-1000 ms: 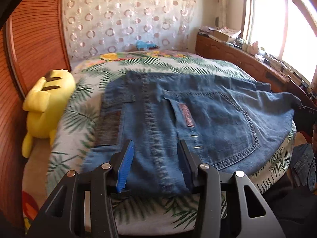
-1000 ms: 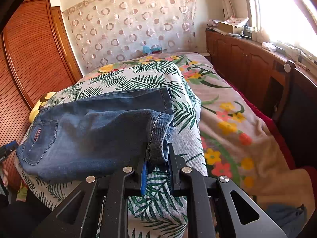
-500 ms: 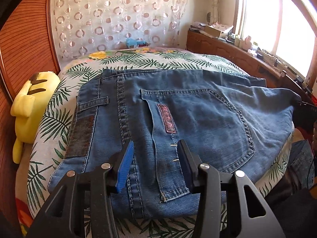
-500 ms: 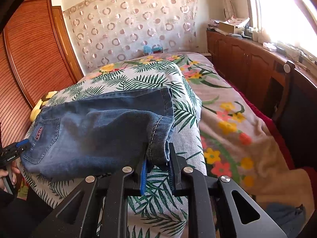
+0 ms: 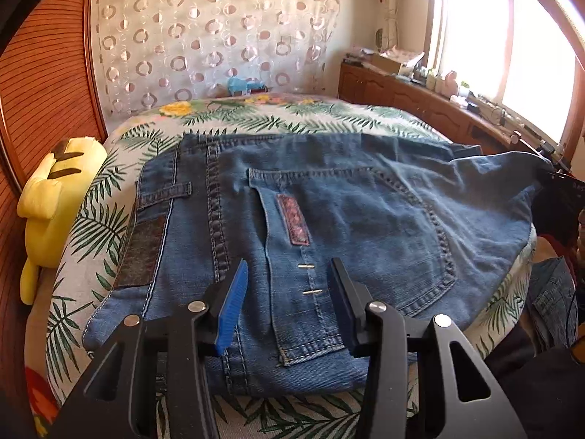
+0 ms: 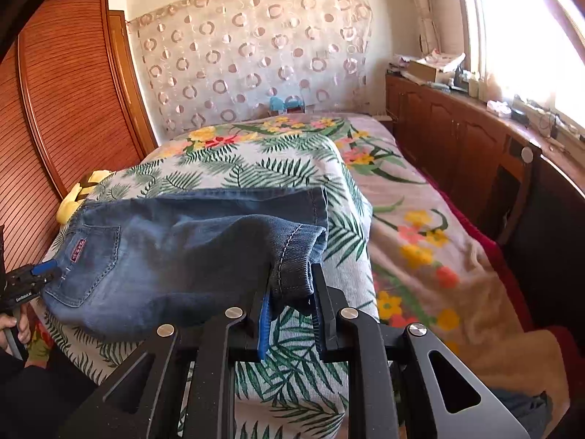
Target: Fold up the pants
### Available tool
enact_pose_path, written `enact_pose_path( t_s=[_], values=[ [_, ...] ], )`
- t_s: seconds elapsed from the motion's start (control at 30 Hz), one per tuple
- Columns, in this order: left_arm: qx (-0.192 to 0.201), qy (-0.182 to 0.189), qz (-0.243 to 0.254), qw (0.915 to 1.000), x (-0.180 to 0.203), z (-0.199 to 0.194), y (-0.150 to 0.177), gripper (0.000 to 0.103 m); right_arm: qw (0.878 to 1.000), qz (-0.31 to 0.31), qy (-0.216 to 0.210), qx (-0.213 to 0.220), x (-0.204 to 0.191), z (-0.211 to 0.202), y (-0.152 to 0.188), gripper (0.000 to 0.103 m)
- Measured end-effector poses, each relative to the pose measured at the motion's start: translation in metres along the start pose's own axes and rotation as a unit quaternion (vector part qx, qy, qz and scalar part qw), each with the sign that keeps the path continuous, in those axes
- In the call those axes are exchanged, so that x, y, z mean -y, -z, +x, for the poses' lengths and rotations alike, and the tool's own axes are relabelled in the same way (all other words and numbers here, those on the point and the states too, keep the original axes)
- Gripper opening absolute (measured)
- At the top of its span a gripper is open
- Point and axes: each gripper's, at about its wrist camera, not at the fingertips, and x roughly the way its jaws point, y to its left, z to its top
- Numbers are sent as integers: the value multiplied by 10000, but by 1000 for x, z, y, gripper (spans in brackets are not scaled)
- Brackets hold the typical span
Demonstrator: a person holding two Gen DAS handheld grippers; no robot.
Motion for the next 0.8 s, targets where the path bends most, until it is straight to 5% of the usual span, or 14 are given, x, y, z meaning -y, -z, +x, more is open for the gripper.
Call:
enact_pose_path(
  t_s=[0.2,0.43,0.47,0.57,0.6,0.8],
  values=[
    [-5,46,31,10000,2,-1,-2,19,9997,-188,0,130,-5,-4,-3,19],
    [100,86,-46,9999,1,-12,-7,20,9980,-510,-150,330,-18,-13,-14,18],
    [133,61,-72,9999,0,-15,-9,25,9976,-555,-175,363,-21,-15,-16,18],
    [355,52,-142,9993,-4,-25,-12,75,9963,-671,-262,473,-29,-17,-23,18],
    [414,58,-170,9990,-5,-28,-13,82,9958,-713,-283,504,-32,-18,-26,18],
    [455,-25,-307,9985,-17,-36,-16,85,9941,-896,-276,546,-45,-13,-36,18]
  ],
)
